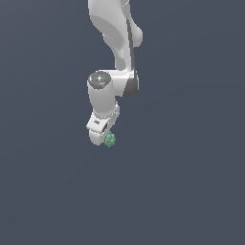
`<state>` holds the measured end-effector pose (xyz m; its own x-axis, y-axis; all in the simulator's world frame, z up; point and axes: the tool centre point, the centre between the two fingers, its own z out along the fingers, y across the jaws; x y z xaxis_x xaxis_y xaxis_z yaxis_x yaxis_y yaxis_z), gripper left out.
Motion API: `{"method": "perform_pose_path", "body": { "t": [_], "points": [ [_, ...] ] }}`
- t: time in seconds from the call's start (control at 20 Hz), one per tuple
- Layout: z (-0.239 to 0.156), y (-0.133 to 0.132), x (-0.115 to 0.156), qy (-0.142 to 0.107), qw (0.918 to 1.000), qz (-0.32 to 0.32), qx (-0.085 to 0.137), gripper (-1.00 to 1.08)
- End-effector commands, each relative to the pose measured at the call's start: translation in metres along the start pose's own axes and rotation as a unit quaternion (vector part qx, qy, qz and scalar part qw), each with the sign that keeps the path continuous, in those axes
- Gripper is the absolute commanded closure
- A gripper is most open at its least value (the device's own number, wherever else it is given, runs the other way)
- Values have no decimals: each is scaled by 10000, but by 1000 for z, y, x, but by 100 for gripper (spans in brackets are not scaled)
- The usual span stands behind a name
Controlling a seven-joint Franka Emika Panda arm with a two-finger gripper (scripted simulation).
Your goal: Pick up the object and move it to a goal position.
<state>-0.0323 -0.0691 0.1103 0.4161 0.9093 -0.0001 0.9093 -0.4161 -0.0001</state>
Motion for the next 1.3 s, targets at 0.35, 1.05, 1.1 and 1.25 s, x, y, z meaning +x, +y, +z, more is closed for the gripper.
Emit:
{"method": "perform_pose_path", "body": {
  "t": [0.35, 1.05, 1.1, 1.25],
  "points": [
    [18, -1, 0, 1, 10000, -11, 0, -92],
    [50, 0, 0, 1, 10000, -22, 0, 108],
    [50, 0, 0, 1, 10000, -22, 0, 108],
    [50, 0, 0, 1, 10000, -22, 0, 108]
  ]
}}
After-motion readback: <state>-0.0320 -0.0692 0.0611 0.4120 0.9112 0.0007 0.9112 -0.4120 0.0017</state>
